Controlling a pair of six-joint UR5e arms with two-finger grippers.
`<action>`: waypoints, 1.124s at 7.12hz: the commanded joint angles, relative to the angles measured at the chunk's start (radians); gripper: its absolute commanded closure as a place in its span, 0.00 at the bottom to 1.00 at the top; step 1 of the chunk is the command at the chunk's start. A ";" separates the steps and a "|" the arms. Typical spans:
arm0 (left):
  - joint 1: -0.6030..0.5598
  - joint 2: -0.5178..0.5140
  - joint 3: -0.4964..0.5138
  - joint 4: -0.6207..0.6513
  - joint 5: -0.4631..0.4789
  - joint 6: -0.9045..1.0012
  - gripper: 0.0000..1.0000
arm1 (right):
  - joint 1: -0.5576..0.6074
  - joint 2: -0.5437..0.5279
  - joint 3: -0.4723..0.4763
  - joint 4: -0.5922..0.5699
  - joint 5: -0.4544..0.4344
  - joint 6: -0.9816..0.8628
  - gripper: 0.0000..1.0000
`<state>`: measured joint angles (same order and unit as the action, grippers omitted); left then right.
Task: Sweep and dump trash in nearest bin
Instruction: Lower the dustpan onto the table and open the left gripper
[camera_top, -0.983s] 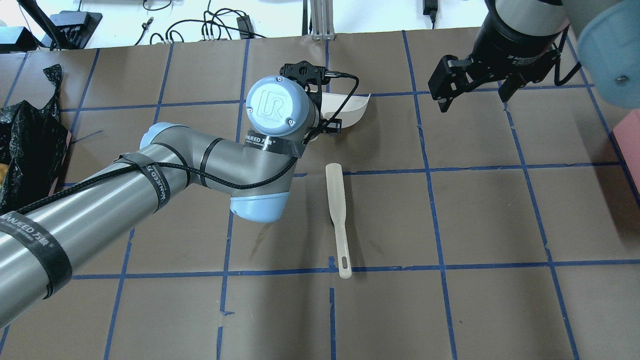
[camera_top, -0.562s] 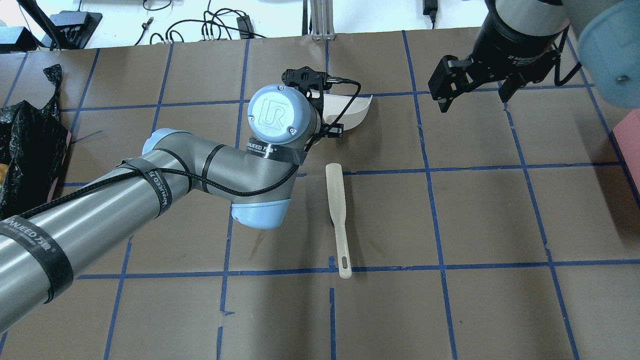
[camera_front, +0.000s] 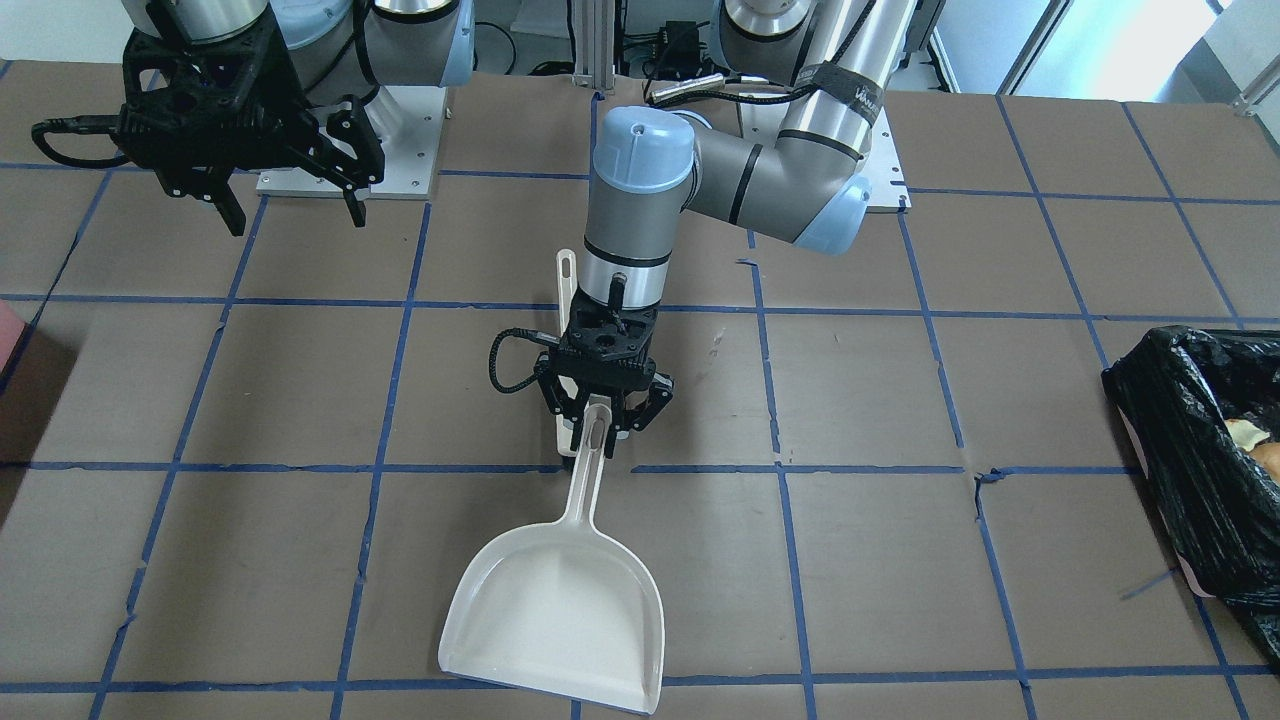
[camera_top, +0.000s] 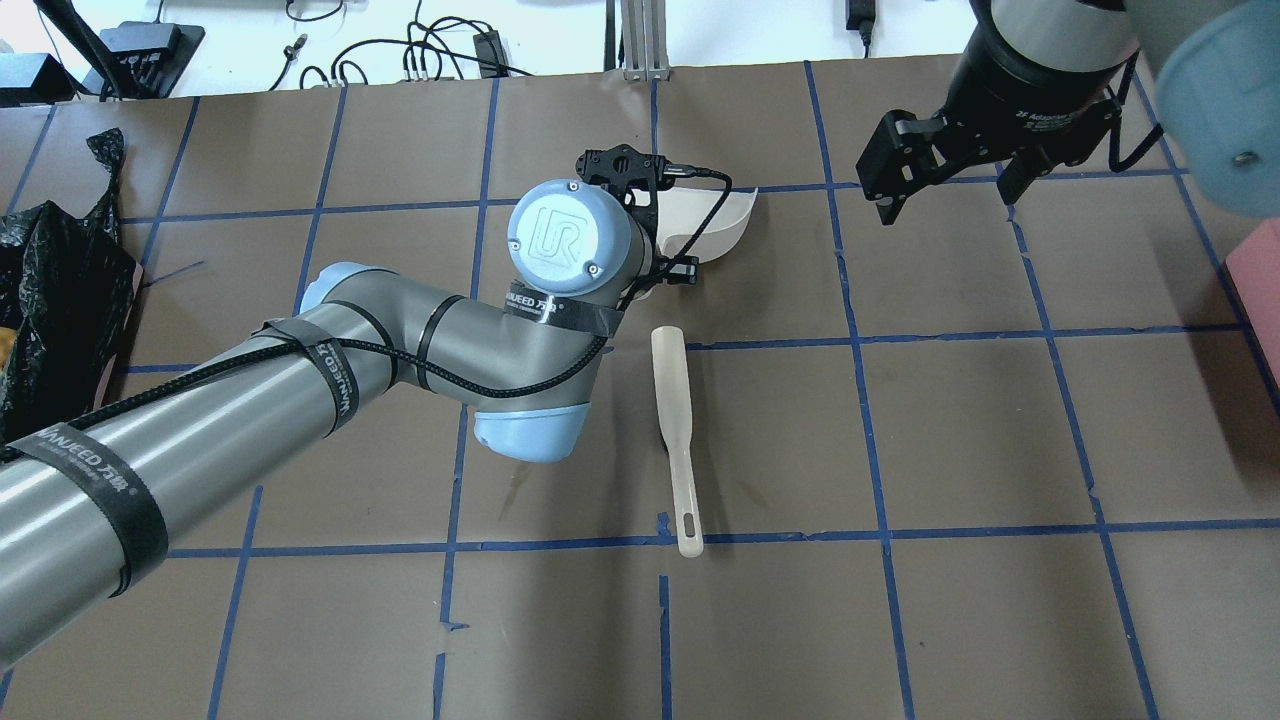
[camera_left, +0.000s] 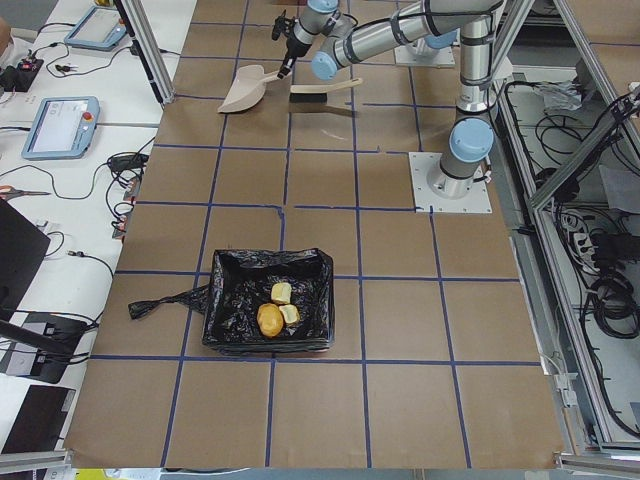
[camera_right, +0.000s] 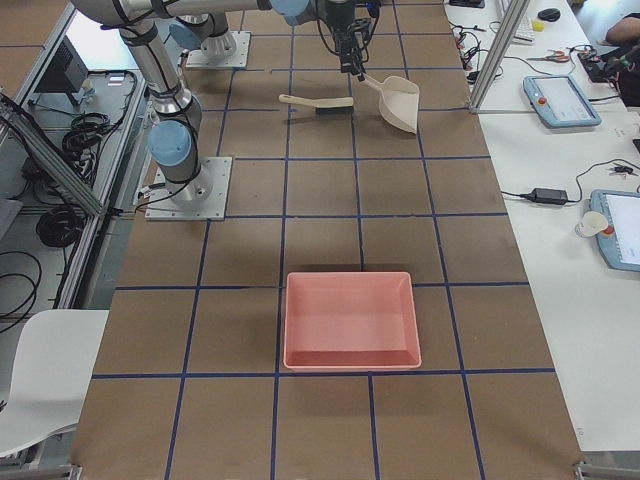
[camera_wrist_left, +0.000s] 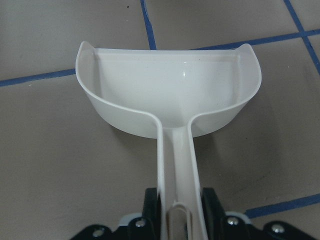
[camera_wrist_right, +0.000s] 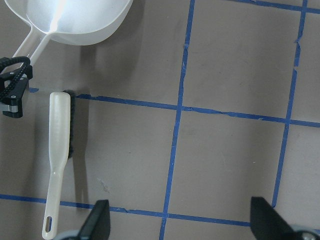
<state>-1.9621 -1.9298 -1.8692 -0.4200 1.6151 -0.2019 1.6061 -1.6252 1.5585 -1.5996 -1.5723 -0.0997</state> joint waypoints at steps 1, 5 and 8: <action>-0.001 -0.003 -0.001 0.006 -0.018 -0.011 0.91 | 0.000 -0.002 0.000 0.001 0.000 0.000 0.00; -0.003 -0.003 -0.002 0.003 -0.008 0.004 0.58 | 0.002 -0.001 0.000 0.003 0.000 0.000 0.00; 0.012 0.026 0.012 0.001 -0.007 0.018 0.00 | 0.003 0.002 0.000 0.003 0.000 0.000 0.00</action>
<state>-1.9595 -1.9195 -1.8639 -0.4156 1.6070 -0.1971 1.6088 -1.6241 1.5585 -1.5969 -1.5723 -0.0997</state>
